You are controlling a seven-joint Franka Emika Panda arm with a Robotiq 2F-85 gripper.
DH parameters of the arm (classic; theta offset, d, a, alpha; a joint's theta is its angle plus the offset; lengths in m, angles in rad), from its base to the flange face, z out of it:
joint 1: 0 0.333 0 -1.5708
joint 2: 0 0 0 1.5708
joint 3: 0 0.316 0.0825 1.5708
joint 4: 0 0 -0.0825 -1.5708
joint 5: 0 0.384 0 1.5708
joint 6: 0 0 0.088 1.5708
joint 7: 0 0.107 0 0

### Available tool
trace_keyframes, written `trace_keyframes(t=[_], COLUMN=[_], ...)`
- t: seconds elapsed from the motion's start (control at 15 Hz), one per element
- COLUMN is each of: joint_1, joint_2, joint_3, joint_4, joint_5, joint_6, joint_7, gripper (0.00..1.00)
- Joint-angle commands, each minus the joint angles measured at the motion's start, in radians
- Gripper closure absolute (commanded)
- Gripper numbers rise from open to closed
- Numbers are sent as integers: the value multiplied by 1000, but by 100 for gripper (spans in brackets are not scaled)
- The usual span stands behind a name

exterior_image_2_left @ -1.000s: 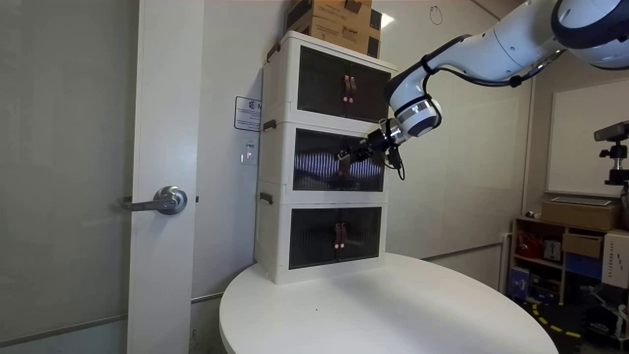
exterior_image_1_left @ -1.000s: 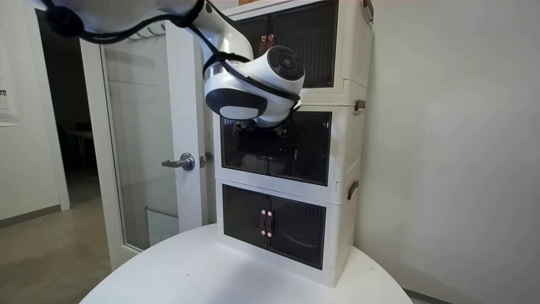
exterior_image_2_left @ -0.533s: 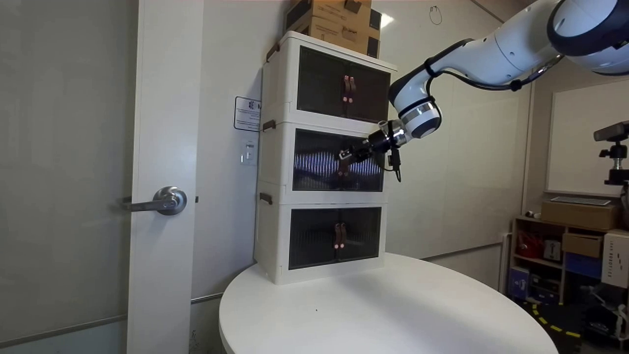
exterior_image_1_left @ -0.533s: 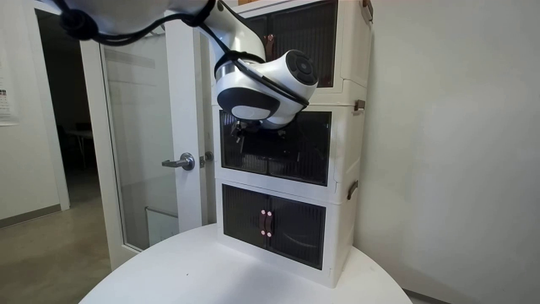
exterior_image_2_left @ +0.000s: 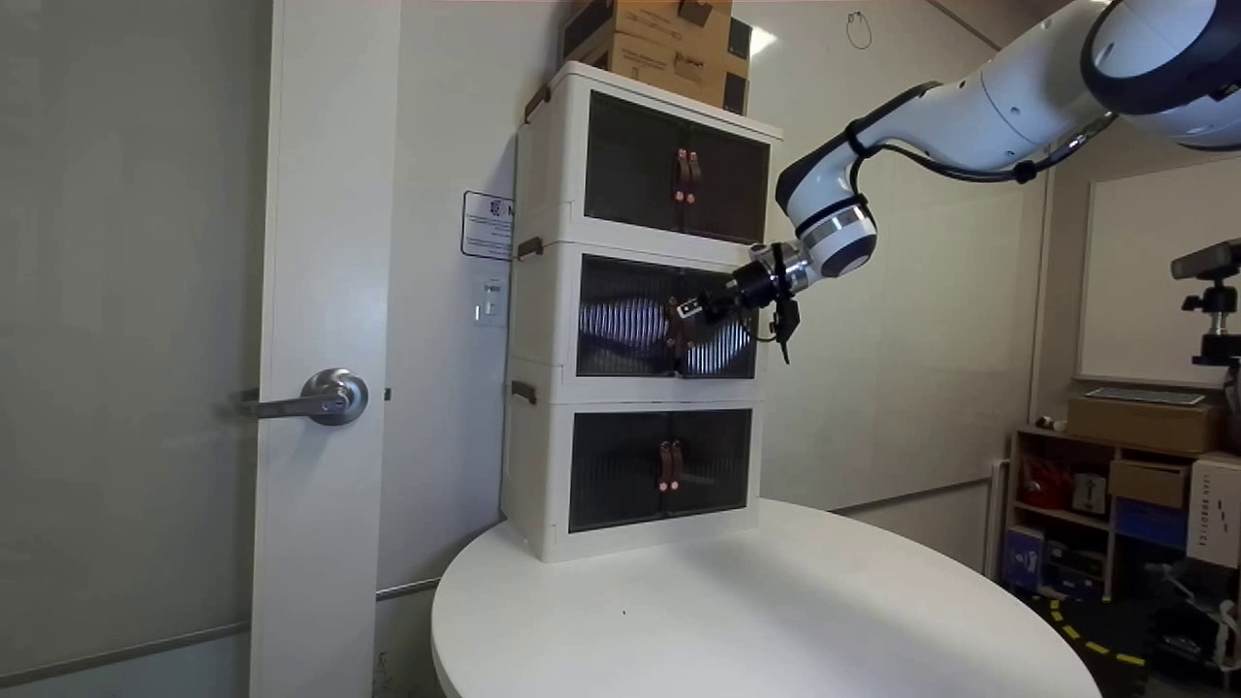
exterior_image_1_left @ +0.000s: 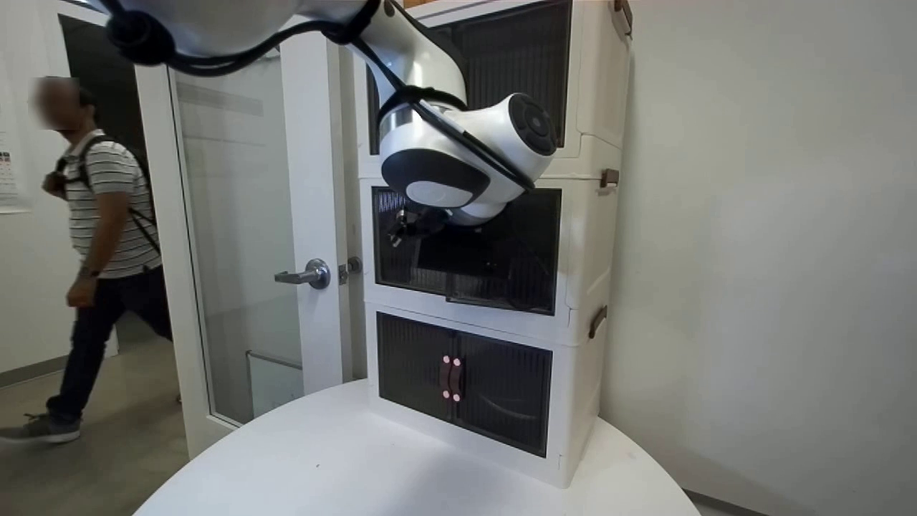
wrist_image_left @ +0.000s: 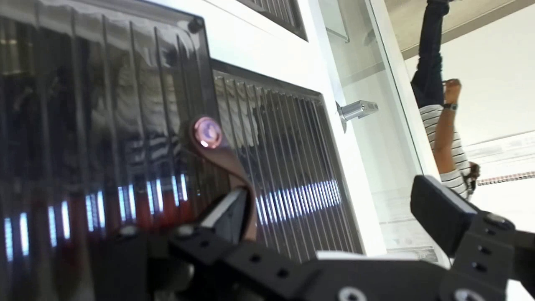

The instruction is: Open the doors of the middle shelf

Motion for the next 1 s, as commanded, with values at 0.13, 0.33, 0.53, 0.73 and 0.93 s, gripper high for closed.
trace_keyframes(t=[0.13,0.33,0.53,0.73,0.93], joint_1=[18,19,9,7,10], joint_2=[-67,-108,-177,-267,-375], joint_3=[22,6,-18,-50,-85], joint_4=[-95,-141,-210,-311,-440], joint_5=[-8,-39,-60,-47,-41], joint_6=[-109,-131,-105,-41,30], joint_7=[-62,-76,-76,-66,-62], gripper=[0,0,0,0,0])
